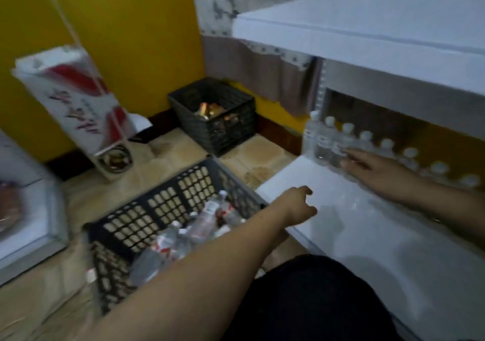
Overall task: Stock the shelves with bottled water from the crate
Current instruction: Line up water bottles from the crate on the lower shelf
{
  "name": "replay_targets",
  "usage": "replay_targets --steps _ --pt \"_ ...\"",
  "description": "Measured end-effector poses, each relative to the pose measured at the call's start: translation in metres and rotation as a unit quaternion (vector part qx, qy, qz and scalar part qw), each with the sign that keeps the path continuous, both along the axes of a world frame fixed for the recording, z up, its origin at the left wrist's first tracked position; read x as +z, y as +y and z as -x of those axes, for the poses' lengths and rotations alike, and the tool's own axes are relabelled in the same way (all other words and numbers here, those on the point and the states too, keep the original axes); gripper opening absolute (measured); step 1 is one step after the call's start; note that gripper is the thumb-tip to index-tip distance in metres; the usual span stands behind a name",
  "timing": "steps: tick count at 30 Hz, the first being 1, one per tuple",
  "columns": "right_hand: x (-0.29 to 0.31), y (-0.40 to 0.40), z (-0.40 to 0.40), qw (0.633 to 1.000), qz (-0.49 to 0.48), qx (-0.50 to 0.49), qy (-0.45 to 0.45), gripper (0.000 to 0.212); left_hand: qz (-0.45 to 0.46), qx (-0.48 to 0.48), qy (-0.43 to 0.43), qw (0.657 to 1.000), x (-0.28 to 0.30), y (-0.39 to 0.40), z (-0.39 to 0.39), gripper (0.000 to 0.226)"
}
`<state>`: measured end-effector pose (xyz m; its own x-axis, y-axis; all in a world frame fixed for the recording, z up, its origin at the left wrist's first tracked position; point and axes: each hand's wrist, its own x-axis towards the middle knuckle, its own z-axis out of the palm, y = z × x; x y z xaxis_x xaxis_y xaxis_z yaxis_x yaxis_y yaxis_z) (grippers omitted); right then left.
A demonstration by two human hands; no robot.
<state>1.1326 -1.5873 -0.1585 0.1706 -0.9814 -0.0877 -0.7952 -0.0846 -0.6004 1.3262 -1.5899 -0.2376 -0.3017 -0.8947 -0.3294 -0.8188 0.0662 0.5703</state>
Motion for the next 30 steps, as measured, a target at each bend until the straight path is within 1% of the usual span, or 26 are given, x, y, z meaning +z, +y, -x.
replay_targets --steps 2,4,5,7,9,11,13,15,16,18,21,24,27,30 --pt "-0.001 -0.002 -0.061 0.995 -0.051 0.081 -0.038 0.052 0.007 0.086 -0.008 0.996 -0.027 0.017 -0.069 0.042" --pt "-0.014 -0.007 -0.113 0.979 -0.124 0.146 -0.065 0.063 0.034 0.203 -0.004 0.978 -0.056 0.035 -0.132 0.029" --pt "-0.023 -0.01 -0.135 0.971 -0.151 0.172 -0.067 0.065 0.046 0.274 0.0 0.961 -0.07 0.044 -0.162 0.028" --pt "-0.044 -0.015 -0.175 0.96 -0.189 0.198 -0.057 0.058 0.039 0.387 -0.012 0.921 -0.098 0.061 -0.215 0.029" --pt "-0.067 -0.02 -0.207 0.954 -0.21 0.207 -0.049 0.058 0.008 0.427 -0.037 0.904 -0.128 0.074 -0.26 0.034" --pt "-0.091 -0.025 -0.234 0.949 -0.221 0.22 -0.045 0.055 -0.051 0.42 -0.067 0.904 -0.15 0.087 -0.293 0.047" --pt "-0.114 -0.027 -0.256 0.944 -0.234 0.23 -0.039 0.047 -0.136 0.372 -0.119 0.91 -0.172 0.099 -0.319 0.066" --pt "-0.14 -0.029 -0.273 0.94 -0.233 0.247 -0.028 0.045 -0.203 0.328 -0.166 0.908 -0.189 0.109 -0.341 0.08" --pt "-0.152 -0.03 -0.28 0.939 -0.229 0.256 -0.027 0.045 -0.218 0.318 -0.171 0.907 -0.197 0.112 -0.349 0.081" --pt "-0.174 -0.03 -0.29 0.939 -0.221 0.261 -0.035 0.044 -0.216 0.292 -0.194 0.911 -0.208 0.112 -0.357 0.075" --pt "-0.2 -0.031 -0.296 0.938 -0.225 0.261 -0.037 0.044 -0.225 0.237 -0.235 0.915 -0.215 0.103 -0.362 0.077" --pt "-0.21 -0.031 -0.3 0.94 -0.212 0.265 -0.039 0.044 -0.241 0.212 -0.219 0.921 -0.213 0.098 -0.371 0.086" --pt "-0.212 -0.034 -0.303 0.942 -0.21 0.258 -0.046 0.043 -0.251 0.197 -0.162 0.934 -0.199 0.095 -0.377 0.09" --pt "-0.209 -0.035 -0.305 0.939 -0.219 0.259 -0.051 0.044 -0.249 0.193 -0.1 0.944 -0.174 0.089 -0.376 0.082"
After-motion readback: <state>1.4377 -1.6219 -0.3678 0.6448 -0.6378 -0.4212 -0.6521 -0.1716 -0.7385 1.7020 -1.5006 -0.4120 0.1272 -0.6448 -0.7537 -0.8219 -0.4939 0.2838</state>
